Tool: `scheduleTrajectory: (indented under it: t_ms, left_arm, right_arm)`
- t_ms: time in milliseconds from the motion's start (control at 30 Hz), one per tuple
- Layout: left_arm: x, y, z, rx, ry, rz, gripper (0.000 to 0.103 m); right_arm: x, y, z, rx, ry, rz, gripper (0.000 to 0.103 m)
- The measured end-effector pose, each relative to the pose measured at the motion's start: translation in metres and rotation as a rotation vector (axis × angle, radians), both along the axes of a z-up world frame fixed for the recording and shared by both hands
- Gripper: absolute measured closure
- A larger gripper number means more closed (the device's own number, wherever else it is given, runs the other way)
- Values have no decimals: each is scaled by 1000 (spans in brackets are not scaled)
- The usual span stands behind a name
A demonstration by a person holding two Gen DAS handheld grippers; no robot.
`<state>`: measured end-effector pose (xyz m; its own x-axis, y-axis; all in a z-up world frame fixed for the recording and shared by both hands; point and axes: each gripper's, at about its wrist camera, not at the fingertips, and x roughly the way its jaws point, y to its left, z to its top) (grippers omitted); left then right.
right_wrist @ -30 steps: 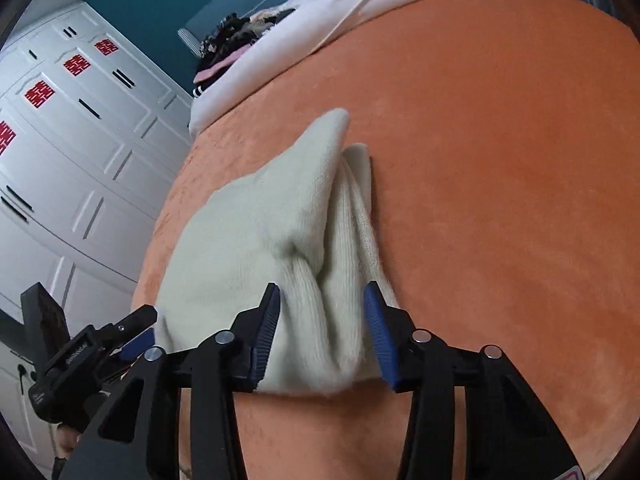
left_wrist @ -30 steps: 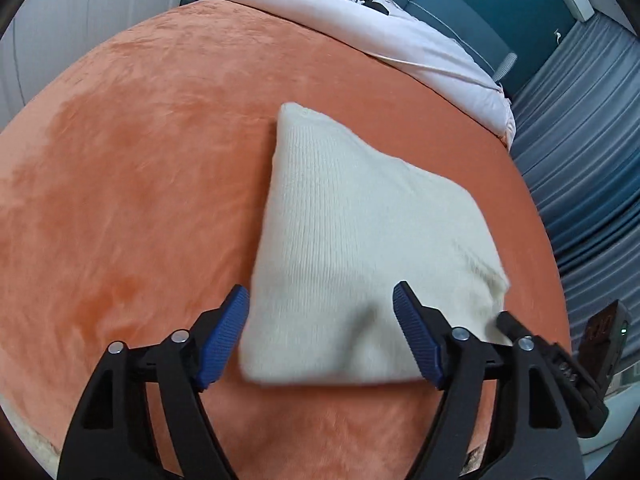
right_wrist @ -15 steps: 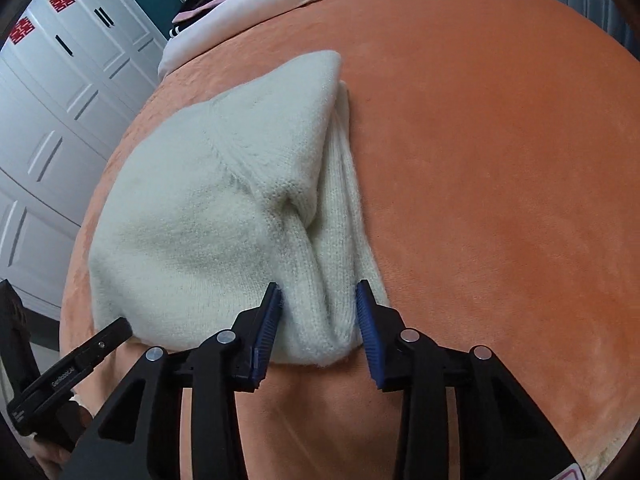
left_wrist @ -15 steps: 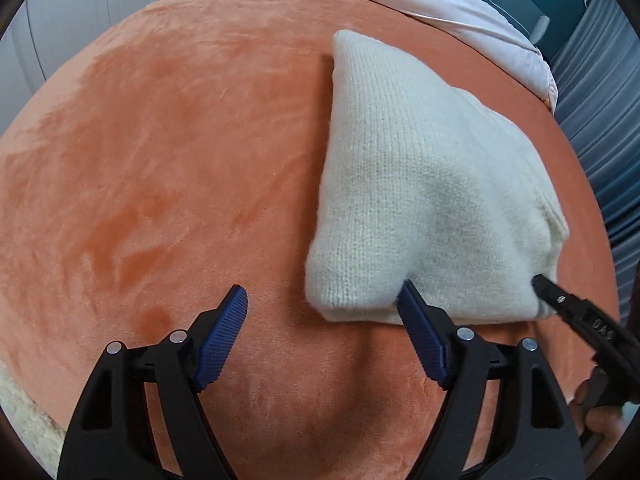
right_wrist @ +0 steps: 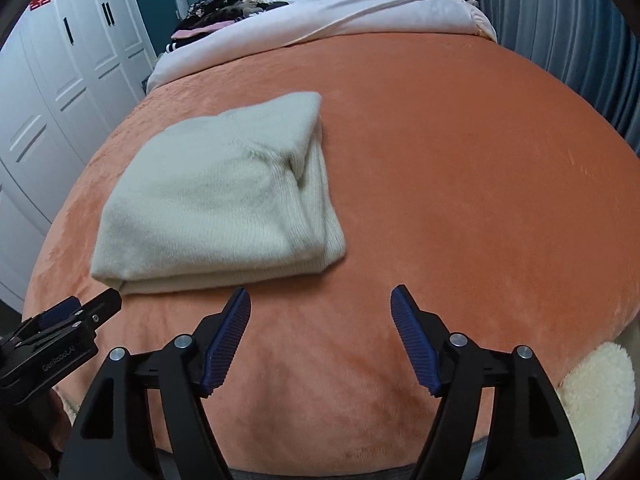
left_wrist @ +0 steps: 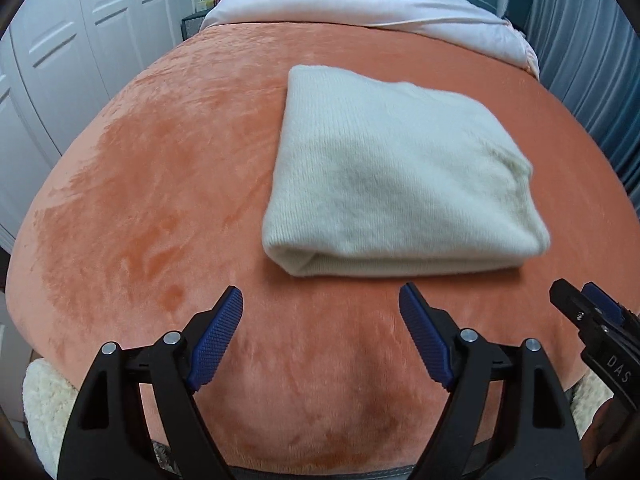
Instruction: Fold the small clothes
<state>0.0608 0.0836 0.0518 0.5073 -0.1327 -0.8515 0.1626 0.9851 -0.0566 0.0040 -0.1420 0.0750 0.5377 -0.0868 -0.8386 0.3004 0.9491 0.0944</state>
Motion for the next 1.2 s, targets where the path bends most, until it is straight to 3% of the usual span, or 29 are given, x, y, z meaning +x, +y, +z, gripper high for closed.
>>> scheduleTrajectory:
  t_ms: [233, 533, 800, 1200]
  left_arm:
    - [-19, -9, -24, 84, -20, 4, 17]
    - [-33, -10, -37, 93, -48, 16, 17]
    - [-36, -10, -44, 97, -91, 27, 15]
    - [-46, -13, -51, 89, -154, 45, 7]
  right_arm:
    - [-11, 8, -33, -63, 18, -42, 19]
    - [-26, 21, -50, -124, -31, 5, 18]
    - [-27, 12, -56, -110, -53, -24, 18]
    - [-27, 23, -67, -181, -78, -16, 11]
